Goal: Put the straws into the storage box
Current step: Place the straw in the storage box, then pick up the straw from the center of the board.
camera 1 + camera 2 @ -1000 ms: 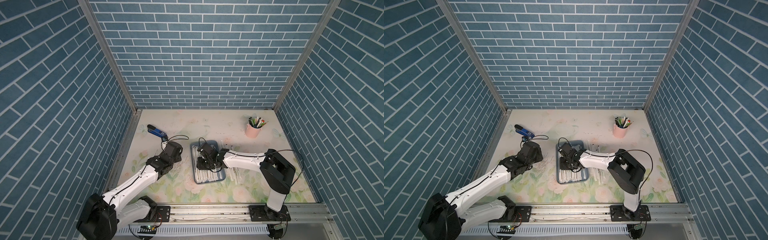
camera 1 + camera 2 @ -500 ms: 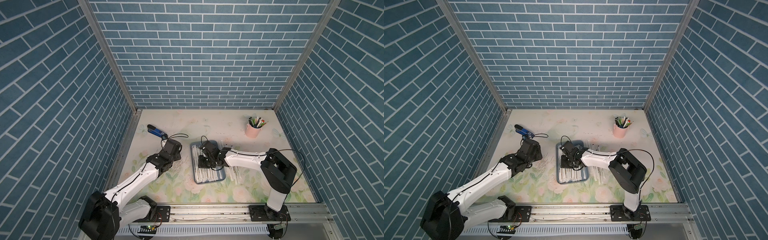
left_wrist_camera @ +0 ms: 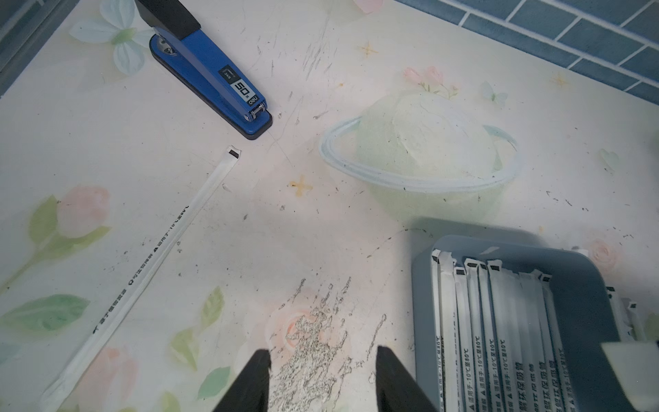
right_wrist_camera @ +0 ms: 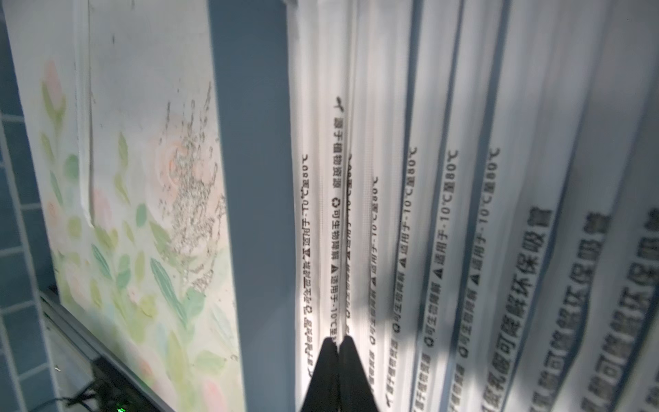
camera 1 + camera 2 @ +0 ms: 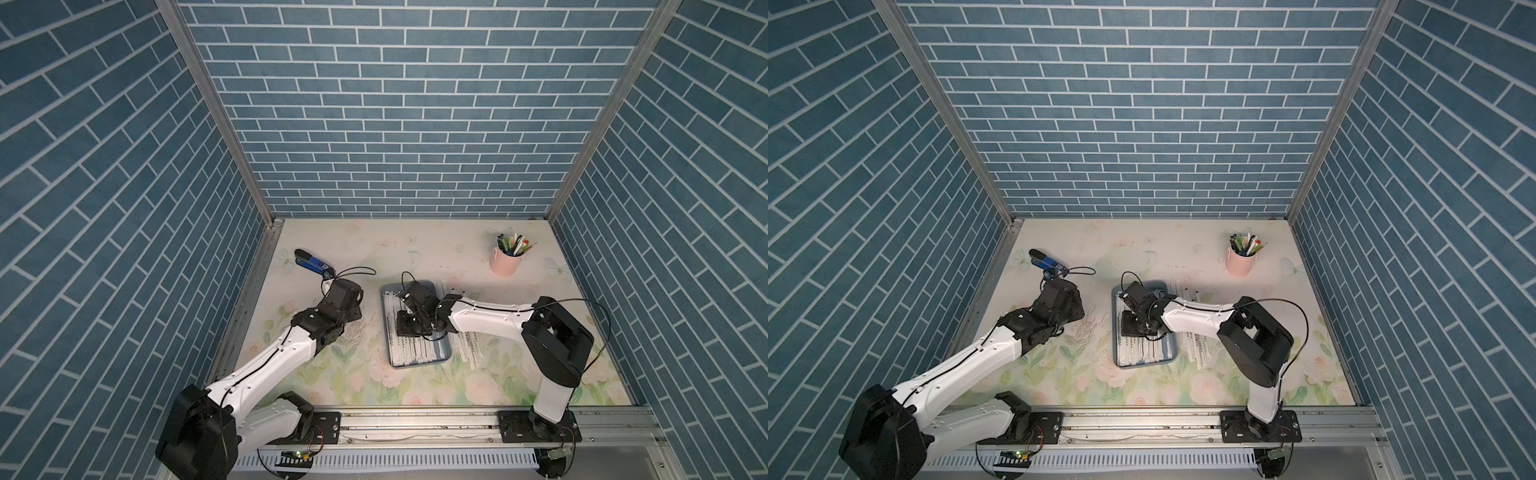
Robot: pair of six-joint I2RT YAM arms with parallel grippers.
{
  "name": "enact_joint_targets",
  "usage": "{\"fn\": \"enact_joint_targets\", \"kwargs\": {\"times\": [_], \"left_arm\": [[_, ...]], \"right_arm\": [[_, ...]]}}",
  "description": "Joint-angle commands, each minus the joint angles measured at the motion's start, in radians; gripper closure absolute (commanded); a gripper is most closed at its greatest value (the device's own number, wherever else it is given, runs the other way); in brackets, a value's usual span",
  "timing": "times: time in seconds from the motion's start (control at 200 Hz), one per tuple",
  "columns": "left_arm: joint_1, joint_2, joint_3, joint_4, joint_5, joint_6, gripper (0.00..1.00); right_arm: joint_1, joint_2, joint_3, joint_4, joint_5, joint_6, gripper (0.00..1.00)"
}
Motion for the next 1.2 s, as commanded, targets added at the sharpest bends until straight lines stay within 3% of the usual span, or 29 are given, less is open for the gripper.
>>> {"fn": "enact_joint_targets", "kwargs": {"times": [0.0, 0.175, 0.325, 0.61, 0.855, 1.195], "left_arm": [[0.007, -0.009, -0.006, -0.014, -0.005, 0.006, 0.49], [0.007, -0.004, -0.008, -0.015, -0.004, 0.004, 0.49], [0.026, 0.014, -0.002, -0.053, -0.039, 0.008, 0.48], [0.255, 0.045, -0.015, -0.086, -0.021, 0.088, 0.44], [0.492, 0.238, 0.000, -0.063, 0.090, 0.229, 0.41], [0.541, 0.471, 0.142, -0.056, 0.104, 0.349, 0.37]], "right_arm": [[0.004, 0.026, 0.027, -0.053, 0.030, -0.026, 1.00], [0.005, 0.020, 0.015, -0.014, 0.012, -0.038, 1.00], [0.007, -0.012, 0.015, -0.007, 0.025, -0.060, 0.94], [0.005, -0.107, 0.012, -0.009, 0.061, -0.236, 0.77], [-0.018, -0.195, -0.023, -0.013, 0.121, -0.357, 0.71], [-0.118, -0.319, -0.122, 0.004, 0.096, -0.418, 0.69]]}}
